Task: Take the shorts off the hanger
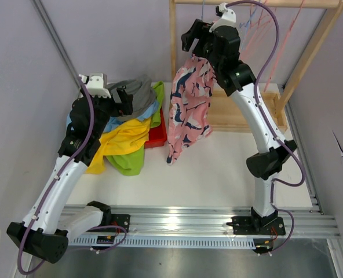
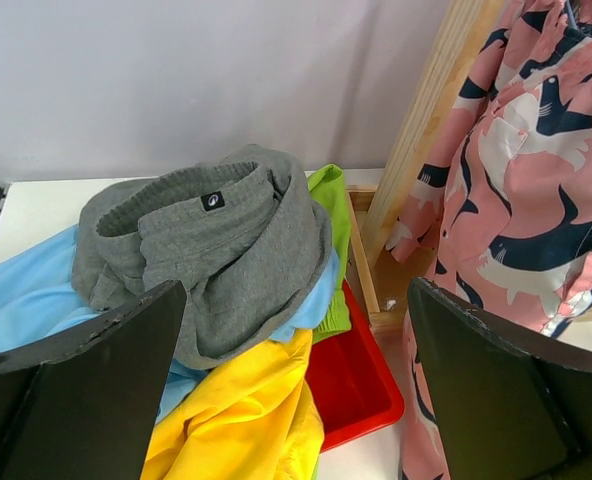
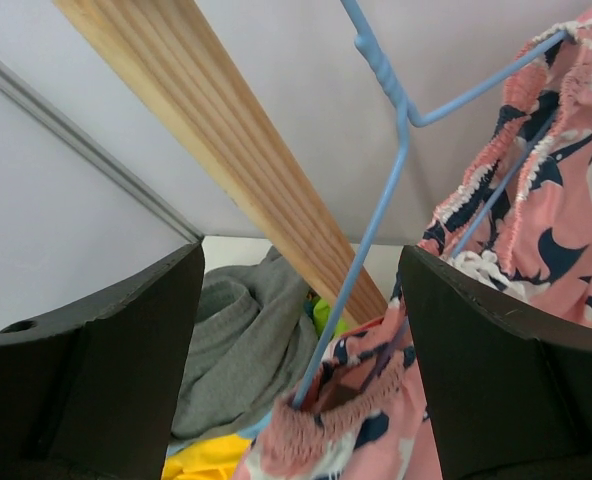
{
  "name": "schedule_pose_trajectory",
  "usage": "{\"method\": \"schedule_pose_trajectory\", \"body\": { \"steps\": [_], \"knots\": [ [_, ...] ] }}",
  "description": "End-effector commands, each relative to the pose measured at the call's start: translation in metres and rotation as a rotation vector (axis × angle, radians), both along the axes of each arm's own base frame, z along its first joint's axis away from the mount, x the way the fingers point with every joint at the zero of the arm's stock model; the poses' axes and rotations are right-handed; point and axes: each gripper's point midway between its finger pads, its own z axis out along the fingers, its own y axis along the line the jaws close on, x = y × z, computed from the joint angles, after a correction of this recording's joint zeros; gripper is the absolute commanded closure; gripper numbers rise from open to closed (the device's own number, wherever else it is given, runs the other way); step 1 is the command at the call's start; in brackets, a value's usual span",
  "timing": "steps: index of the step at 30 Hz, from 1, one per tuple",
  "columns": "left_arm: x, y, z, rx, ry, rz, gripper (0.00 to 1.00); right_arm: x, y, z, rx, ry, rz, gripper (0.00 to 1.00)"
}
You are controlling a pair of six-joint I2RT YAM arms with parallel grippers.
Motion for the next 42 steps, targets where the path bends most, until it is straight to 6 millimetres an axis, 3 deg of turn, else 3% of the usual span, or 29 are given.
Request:
{"method": "schedule_pose_trajectory", "body": {
  "steps": [1, 8, 9, 10, 12, 14, 18, 24, 25, 27, 28, 32, 34, 35, 36, 38, 42],
  "knots": [
    [-0.006, -0.006, 0.018, -0.018, -0.06, -0.037, 0.0, 0.007, 0.007, 0.015, 0.054, -0.043, 0.001, 0.18],
    [-0.009, -0.008, 0.021, -0.025, -0.068, -0.049, 0.01, 0.017, 0.017, 0.011, 0.081, -0.058, 0.015, 0.4],
    [-0.01, -0.007, 0.022, -0.027, -0.069, -0.049, 0.01, 0.018, 0.018, 0.012, 0.085, -0.062, 0.018, 0.62],
    [-0.009, -0.008, 0.021, -0.025, -0.068, -0.049, 0.01, 0.016, 0.019, 0.013, 0.086, -0.065, 0.023, 0.73],
    [-0.009, -0.008, 0.019, -0.026, -0.065, -0.05, 0.0, 0.01, 0.019, 0.022, 0.086, -0.091, 0.01, 0.91],
    [-0.008, -0.008, 0.02, -0.024, -0.065, -0.052, 0.01, 0.006, 0.019, 0.025, 0.082, -0.109, -0.007, 0.99],
    [-0.008, -0.013, 0.02, -0.025, -0.065, -0.079, 0.01, -0.012, 0.009, 0.049, 0.084, -0.148, -0.012, 1.0],
    [-0.029, -0.057, 0.034, -0.022, -0.125, -0.335, 0.01, -0.046, -0.009, 0.089, 0.081, -0.236, -0.035, 1.0],
    [-0.041, -0.073, 0.046, -0.018, -0.155, -0.402, 0.01, -0.059, -0.018, 0.106, 0.094, -0.267, -0.045, 1.0],
    [-0.064, -0.102, 0.058, 0.01, -0.191, -0.52, 0.01, -0.074, -0.019, 0.119, 0.09, -0.303, -0.047, 1.0],
    [-0.073, -0.11, 0.07, 0.013, -0.216, -0.557, 0.01, -0.085, -0.027, 0.132, 0.105, -0.326, -0.055, 1.0],
    [-0.107, -0.139, 0.078, -0.019, -0.221, -0.689, 0.01, -0.114, -0.034, 0.15, 0.124, -0.349, -0.041, 1.0],
    [-0.129, -0.147, 0.087, -0.06, -0.241, -0.744, 0.01, -0.121, -0.03, 0.141, 0.112, -0.328, -0.033, 1.0],
    [-0.136, -0.151, 0.082, -0.069, -0.233, -0.771, 0.0, -0.136, -0.038, 0.152, 0.134, -0.354, -0.033, 1.0],
    [-0.147, -0.153, 0.089, -0.096, -0.256, -0.798, 0.01, -0.142, -0.037, 0.151, 0.138, -0.356, -0.026, 1.0],
    [-0.167, -0.165, 0.087, -0.124, -0.246, -0.875, 0.01, -0.145, -0.036, 0.139, 0.137, -0.338, -0.032, 1.0],
    [-0.205, -0.194, 0.082, -0.154, -0.236, -1.028, 0.01, -0.161, -0.041, 0.134, 0.16, -0.318, -0.024, 1.0]
  ]
}}
